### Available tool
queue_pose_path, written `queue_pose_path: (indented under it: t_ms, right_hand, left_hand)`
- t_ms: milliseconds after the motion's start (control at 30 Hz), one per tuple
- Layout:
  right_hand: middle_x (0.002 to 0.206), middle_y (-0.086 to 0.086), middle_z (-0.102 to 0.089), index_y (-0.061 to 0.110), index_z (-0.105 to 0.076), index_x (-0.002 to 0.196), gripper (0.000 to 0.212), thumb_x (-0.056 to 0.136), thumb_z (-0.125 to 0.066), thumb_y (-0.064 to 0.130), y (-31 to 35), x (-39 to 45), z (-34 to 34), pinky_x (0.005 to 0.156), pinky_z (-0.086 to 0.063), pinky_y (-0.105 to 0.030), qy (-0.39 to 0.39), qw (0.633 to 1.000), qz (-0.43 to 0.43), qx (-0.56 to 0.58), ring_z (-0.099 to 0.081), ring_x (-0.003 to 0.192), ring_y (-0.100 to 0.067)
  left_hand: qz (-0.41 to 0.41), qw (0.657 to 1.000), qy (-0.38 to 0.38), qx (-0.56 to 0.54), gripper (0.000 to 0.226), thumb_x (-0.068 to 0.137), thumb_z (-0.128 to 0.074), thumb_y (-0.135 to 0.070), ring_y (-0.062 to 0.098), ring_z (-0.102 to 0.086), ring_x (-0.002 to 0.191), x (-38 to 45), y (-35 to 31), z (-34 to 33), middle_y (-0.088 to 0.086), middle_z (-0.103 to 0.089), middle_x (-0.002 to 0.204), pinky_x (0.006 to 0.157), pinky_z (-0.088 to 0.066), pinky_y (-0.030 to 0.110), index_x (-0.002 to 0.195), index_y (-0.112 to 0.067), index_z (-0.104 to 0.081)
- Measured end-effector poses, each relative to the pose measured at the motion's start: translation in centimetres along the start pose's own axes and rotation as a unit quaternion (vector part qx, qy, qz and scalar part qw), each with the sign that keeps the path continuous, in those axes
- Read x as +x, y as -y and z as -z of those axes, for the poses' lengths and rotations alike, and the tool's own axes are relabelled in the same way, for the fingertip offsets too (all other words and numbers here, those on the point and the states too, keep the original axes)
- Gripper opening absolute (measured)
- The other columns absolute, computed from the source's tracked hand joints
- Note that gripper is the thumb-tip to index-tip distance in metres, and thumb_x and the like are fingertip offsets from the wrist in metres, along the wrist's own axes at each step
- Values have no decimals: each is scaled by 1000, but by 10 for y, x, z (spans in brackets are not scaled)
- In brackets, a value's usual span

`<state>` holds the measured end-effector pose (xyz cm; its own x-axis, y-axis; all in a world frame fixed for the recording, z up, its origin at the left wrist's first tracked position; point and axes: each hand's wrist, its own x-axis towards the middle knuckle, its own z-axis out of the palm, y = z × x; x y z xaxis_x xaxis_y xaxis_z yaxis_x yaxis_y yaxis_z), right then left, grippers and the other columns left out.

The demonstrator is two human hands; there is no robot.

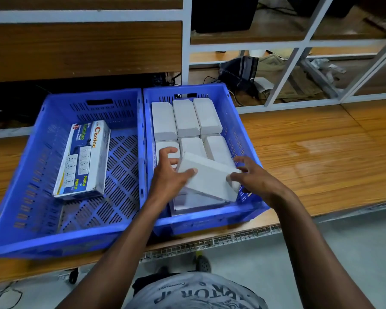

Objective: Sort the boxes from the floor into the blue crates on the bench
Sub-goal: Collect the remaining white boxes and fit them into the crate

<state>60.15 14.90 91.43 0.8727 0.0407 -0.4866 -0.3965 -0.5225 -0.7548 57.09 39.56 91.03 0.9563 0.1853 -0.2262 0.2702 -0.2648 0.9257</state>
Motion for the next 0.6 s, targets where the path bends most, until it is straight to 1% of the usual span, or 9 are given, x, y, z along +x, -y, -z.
queue_pose_path:
  t_ms: [67,133,200,267,333,400,500,533,600]
  right_hand:
    - [130,-2,-62,34,-55,138,58,84,-75,41,5,-5,2,79,-49,-31,34,999,10,7,-64,96,-14]
    - [116,-9,-70,30,-61,132,43,92,-73,39,9,-10,2,74,-47,-32,72,996,30,46,-65,83,-15]
    - [104,-11,-72,25,-62,132,45,92,-75,40,8,-14,-1,70,-47,-33,108,989,45,93,-66,80,-16]
    - [97,-7,-69,18,-62,132,46,92,-75,37,7,-14,-6,67,-49,-29,129,983,53,123,-66,80,-17]
    - [90,-5,-69,14,-65,127,43,92,-75,37,8,-13,-15,64,-51,-24,136,978,54,152,-66,78,-17]
    - [87,-3,-72,12,-70,117,36,92,-74,37,10,-10,-23,63,-53,-22,121,975,43,179,-65,76,-18]
    - [90,-6,-71,9,-70,112,40,88,-79,39,12,-2,-38,64,-57,-25,64,976,15,207,-65,73,-21]
    - [89,-6,-69,8,-69,111,41,86,-80,39,13,3,-44,66,-60,-27,41,976,7,211,-65,70,-21]
    - [92,-7,-68,8,-67,111,46,84,-83,40,16,14,-56,72,-63,-32,8,977,-6,211,-65,64,-19]
  left_hand:
    - [3,997,-29,-66,67,78,-88,-35,18,-68,98,6,-4,3,-1,-66,117,78,-59,39,129,-33,-44]
    - [-2,992,-61,-112,60,80,-87,-33,17,-67,99,9,-8,8,0,-66,117,74,-54,29,126,-27,-49]
    - [-15,987,-86,-134,51,81,-85,-34,17,-65,103,13,-10,12,-2,-65,118,77,-51,26,121,-27,-54]
    - [-24,984,-92,-152,49,80,-83,-47,16,-65,107,15,-12,15,-2,-65,121,82,-52,27,118,-30,-56]
    - [-20,983,-94,-159,51,82,-75,-57,11,-63,112,14,-13,16,-3,-63,128,85,-49,22,122,-30,-57]
    - [-24,983,-117,-138,46,90,-68,-56,10,-56,120,9,-12,14,-4,-55,136,90,-46,22,127,-30,-56]
    - [-46,980,-168,-93,33,93,-67,-52,9,-49,119,-3,-7,11,-6,-45,135,95,-44,29,119,-34,-58]
    - [-51,981,-166,-90,30,93,-67,-49,10,-50,118,-7,-6,9,-6,-46,132,93,-44,28,117,-33,-59]
    - [-38,985,-133,-99,27,95,-67,-43,12,-56,115,-17,-5,4,-4,-51,131,86,-46,22,118,-29,-62]
